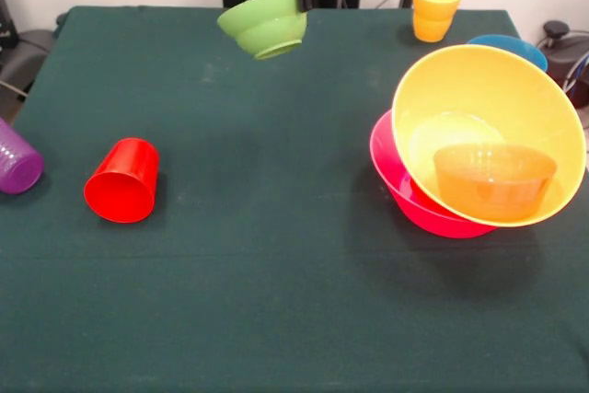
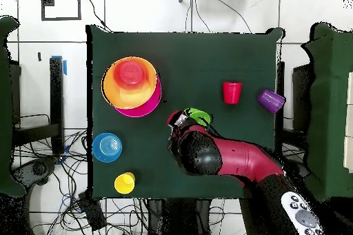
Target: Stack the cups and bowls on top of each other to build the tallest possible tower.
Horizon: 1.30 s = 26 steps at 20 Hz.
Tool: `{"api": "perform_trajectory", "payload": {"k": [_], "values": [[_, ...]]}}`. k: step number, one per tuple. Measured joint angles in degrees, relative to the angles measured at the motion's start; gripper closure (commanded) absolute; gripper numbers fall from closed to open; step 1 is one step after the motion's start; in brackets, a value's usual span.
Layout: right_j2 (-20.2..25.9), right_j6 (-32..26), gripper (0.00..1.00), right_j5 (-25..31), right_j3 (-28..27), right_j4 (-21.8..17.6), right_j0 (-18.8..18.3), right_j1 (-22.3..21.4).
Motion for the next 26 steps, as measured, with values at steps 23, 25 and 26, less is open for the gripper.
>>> {"api": "perform_trajectory", "payload": {"k": [23,25,26], "values": [[-16.3,0.0,1.0,10.3,-11.8,11.4,24.7,-1.3],[-17.0,0.0,1.0,11.4,-13.1,12.0,25.7,-1.3],[-17.3,0.0,1.0,12.0,-13.7,12.2,26.2,-1.3]]}}
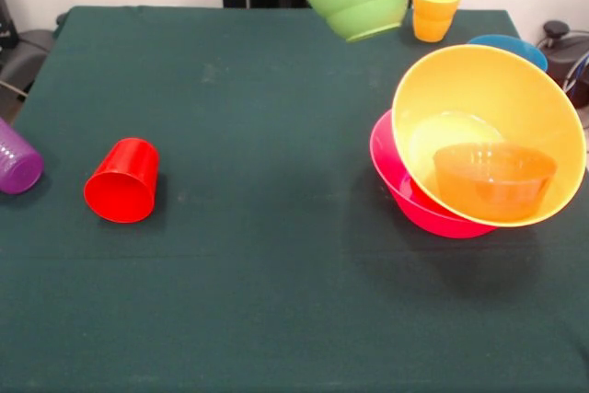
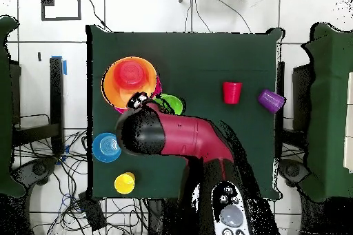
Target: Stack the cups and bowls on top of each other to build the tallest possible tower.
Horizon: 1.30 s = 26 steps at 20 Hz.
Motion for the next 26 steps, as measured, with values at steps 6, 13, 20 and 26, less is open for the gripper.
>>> {"api": "perform_trajectory", "payload": {"k": [6,13,20,26], "values": [[-3.2,0.4,1.0,5.3,-6.5,2.5,4.3,0.2],[-6.3,1.2,1.0,5.5,-11.5,5.0,8.3,2.8],[-8.6,1.4,1.0,4.0,-13.8,7.8,11.3,7.4],[-10.5,1.4,1.0,1.9,-15.0,9.9,12.8,11.4]]}}
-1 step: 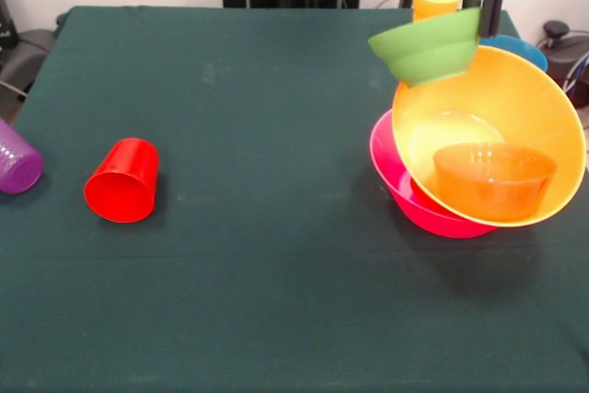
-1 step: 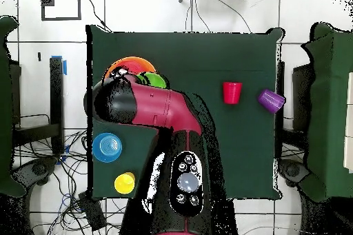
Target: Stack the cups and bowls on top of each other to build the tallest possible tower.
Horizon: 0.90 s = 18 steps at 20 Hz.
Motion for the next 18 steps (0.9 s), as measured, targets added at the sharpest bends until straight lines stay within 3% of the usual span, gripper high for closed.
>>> {"api": "perform_trajectory", "payload": {"k": [18], "values": [[-6.7,0.0,1.0,-0.1,-3.5,5.7,6.3,2.3]]}}
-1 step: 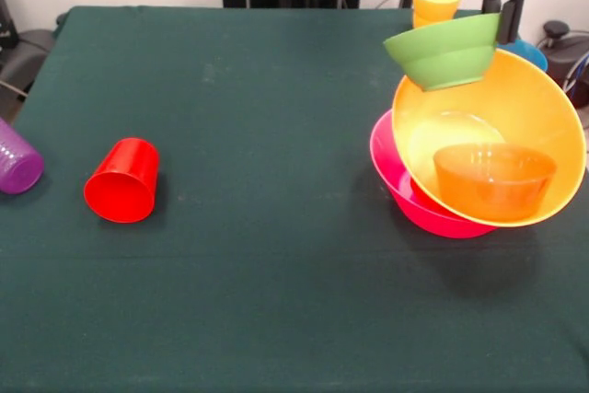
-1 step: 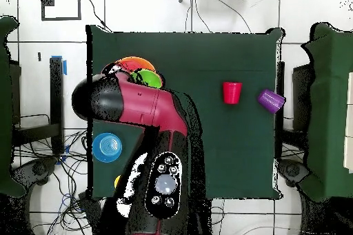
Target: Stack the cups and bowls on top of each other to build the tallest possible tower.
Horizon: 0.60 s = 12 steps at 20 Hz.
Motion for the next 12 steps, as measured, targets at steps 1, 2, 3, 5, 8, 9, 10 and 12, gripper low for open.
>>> {"api": "perform_trajectory", "payload": {"k": [1,2,3,5,8,9,10,12], "values": [[-0.1,0.0,1.0,0.0,-0.2,0.4,0.2,0.0],[-0.2,0.0,1.0,0.0,-0.3,0.6,0.2,0.0],[-0.2,0.0,1.0,0.0,-0.5,1.2,0.4,0.0],[-0.2,0.0,1.0,0.0,-0.6,2.1,0.5,0.0],[-0.2,0.0,1.0,0.0,-0.6,3.0,0.6,0.0],[-0.3,0.0,1.0,0.0,-0.6,3.5,0.6,0.1],[-0.3,0.0,1.0,0.0,-0.6,3.7,0.6,0.1],[-0.3,0.0,1.0,0.0,-0.6,4.0,0.7,0.1]]}}
